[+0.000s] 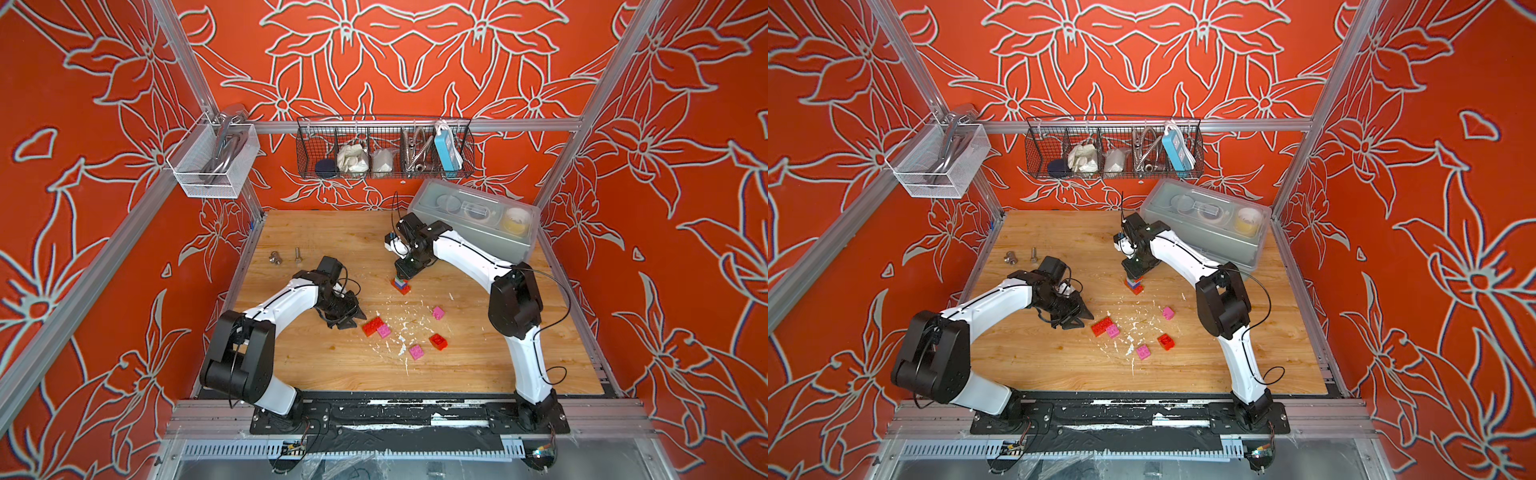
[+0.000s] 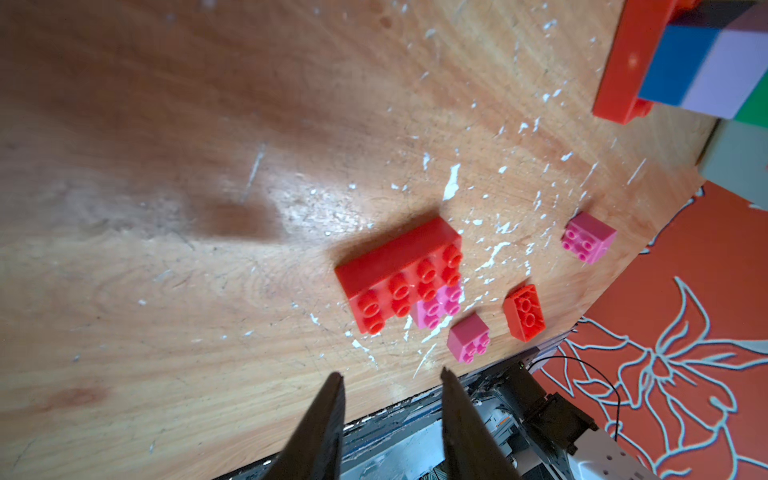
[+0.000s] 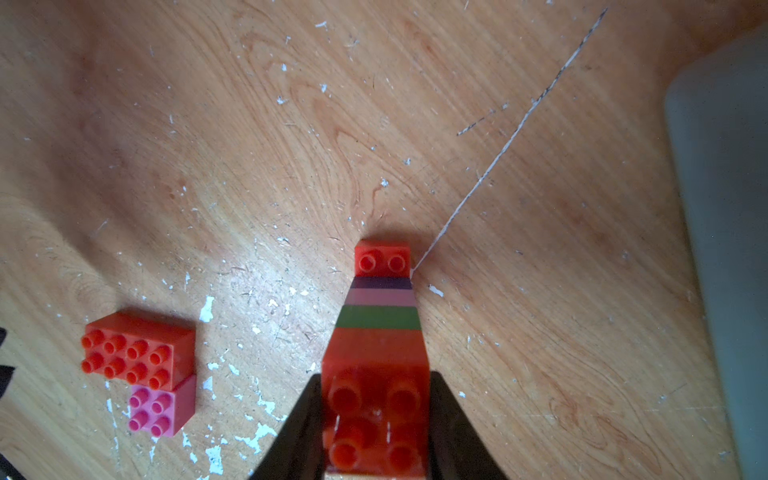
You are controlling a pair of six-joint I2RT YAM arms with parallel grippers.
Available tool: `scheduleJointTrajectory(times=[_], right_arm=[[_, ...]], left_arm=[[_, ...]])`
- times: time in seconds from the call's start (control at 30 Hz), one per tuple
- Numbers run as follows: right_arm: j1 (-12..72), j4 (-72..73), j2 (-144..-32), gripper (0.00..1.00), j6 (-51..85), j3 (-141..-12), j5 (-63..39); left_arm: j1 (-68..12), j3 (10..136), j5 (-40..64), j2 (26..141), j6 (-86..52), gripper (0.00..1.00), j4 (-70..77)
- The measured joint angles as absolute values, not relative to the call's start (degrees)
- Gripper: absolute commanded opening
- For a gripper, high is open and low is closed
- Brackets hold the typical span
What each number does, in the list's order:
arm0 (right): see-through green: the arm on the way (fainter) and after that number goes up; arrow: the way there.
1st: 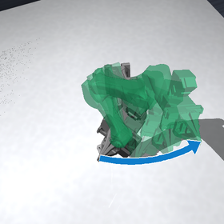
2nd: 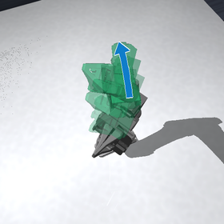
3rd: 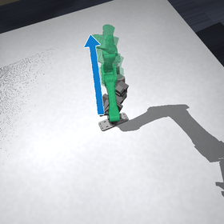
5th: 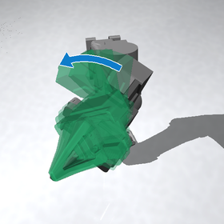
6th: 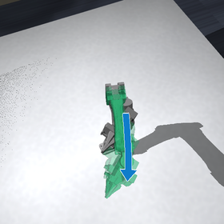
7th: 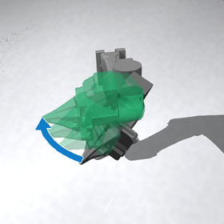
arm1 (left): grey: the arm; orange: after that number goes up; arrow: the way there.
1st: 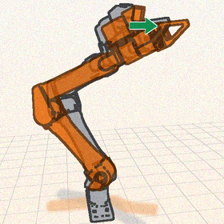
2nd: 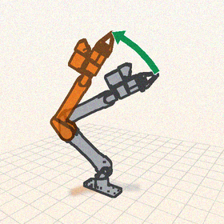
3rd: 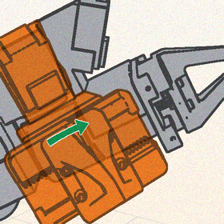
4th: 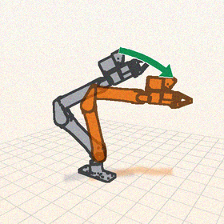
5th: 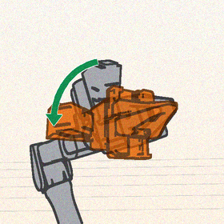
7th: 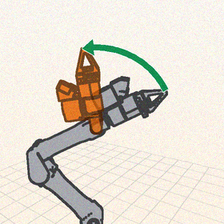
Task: Assemble the number 1 with lego
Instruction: Pick up the lego brick from the center of the board, then place the lego brick at the center of the board.
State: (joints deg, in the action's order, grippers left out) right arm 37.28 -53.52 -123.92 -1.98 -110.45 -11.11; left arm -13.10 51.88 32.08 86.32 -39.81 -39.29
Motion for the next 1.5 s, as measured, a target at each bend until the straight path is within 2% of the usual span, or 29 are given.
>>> scheduleJointTrajectory(times=[0.4,0.67,0.93,1.23,1.37,1.5], right_arm=[[37.45,-58.15,-125.43,0.29,0.25,-114.78,-10.94],[37.26,-61.19,-125.10,0.29,5.76,-118.78,-20.03],[36.23,-50.52,-122.26,0.33,14.72,-108.79,-32.34],[34.81,-36.27,-122.19,0.35,23.20,-100.27,-38.72],[34.76,-30.68,-122.26,0.47,26.57,-98.02,-40.34],[34.76,-25.21,-122.30,0.73,30.17,-95.11,-41.56]], left_arm=[[-11.60,53.65,32.08,84.29,-39.51,0.38,-40.86],[-10.24,59.11,31.88,81.25,-38.39,0.38,-44.40],[-8.29,58.70,31.11,75.72,-38.35,0.39,-47.90],[-8.08,56.03,29.58,67.96,-38.39,0.39,-51.72],[-7.86,56.01,28.58,65.98,-38.28,0.39,-53.34],[-7.81,56.01,27.88,65.30,-38.02,0.38,-54.70]])
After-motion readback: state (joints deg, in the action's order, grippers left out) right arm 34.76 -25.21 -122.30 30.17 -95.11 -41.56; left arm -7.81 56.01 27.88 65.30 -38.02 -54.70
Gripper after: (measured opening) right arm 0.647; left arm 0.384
